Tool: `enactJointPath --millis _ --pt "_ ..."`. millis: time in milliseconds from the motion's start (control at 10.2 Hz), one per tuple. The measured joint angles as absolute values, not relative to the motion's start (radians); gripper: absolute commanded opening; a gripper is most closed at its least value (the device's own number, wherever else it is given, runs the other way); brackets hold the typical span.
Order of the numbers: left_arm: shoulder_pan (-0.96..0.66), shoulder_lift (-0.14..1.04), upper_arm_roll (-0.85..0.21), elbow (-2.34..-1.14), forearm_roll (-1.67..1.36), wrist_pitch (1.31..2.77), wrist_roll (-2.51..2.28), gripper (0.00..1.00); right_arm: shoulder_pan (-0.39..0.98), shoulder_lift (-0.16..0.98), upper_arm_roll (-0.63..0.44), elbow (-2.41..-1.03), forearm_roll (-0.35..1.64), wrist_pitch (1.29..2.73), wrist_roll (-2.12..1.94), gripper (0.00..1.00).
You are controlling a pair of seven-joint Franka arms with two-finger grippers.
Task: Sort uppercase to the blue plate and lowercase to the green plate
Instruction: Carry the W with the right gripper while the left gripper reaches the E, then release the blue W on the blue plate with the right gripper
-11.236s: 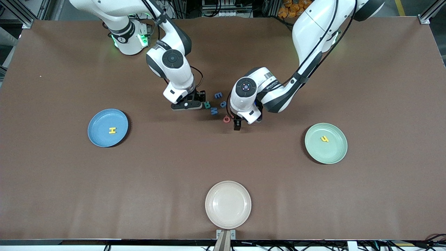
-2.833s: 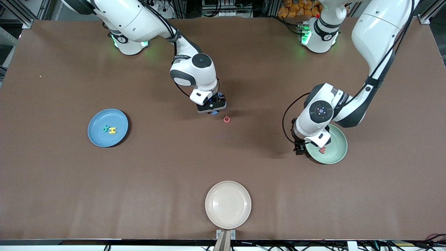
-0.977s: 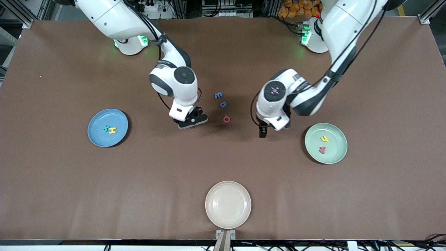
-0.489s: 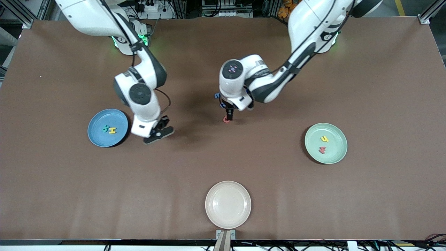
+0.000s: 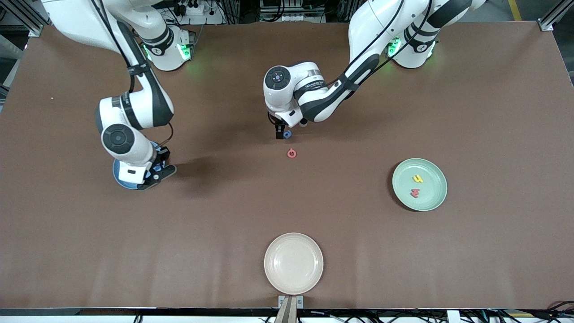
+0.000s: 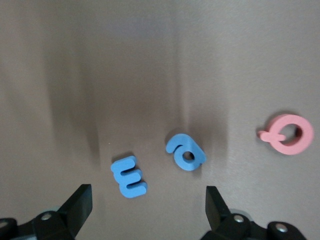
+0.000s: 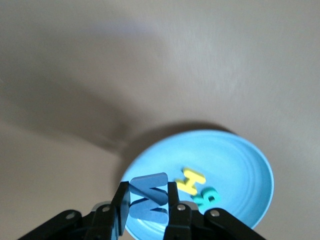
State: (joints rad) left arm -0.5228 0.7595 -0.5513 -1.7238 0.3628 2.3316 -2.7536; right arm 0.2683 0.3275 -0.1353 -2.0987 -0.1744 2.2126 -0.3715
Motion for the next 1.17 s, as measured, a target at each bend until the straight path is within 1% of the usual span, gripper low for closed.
enactJointPath --millis 98,195,293,391,489,879,1172 --pt "-0.523 0.768 -0.55 -1.724 0.362 2.335 -2.755 1.0 0.268 0.328 -0.167 -2.124 -0.148 2.23 -0.422 0.33" --pt "-0.523 0.774 -0.547 -1.724 0.361 2.339 -2.759 1.0 0.268 0.329 -0.182 -2.152 -0.125 2.255 -0.452 0.39" --pt "-0.524 0.779 -0.546 -1.724 0.361 2.344 -2.763 1.0 0.268 0.33 -0.184 -2.167 -0.12 2.267 -0.462 0.51" --pt "-0.529 0.783 -0.546 -1.727 0.361 2.348 -2.765 1.0 0.268 0.33 -0.187 -2.171 -0.118 2.269 -0.467 0.75" --pt "-0.534 0.786 -0.546 -1.73 0.361 2.355 -2.766 1.0 0.268 0.329 -0.189 -2.171 -0.117 2.27 -0.468 0.76" --pt "-0.557 0.789 -0.543 -1.763 0.361 2.385 -2.771 1.0 0.27 0.329 -0.19 -2.167 -0.082 2.275 -0.468 0.76" --pt "-0.557 0.789 -0.538 -1.763 0.361 2.391 -2.772 1.0 0.287 0.325 -0.189 -2.154 0.006 2.276 -0.435 0.76"
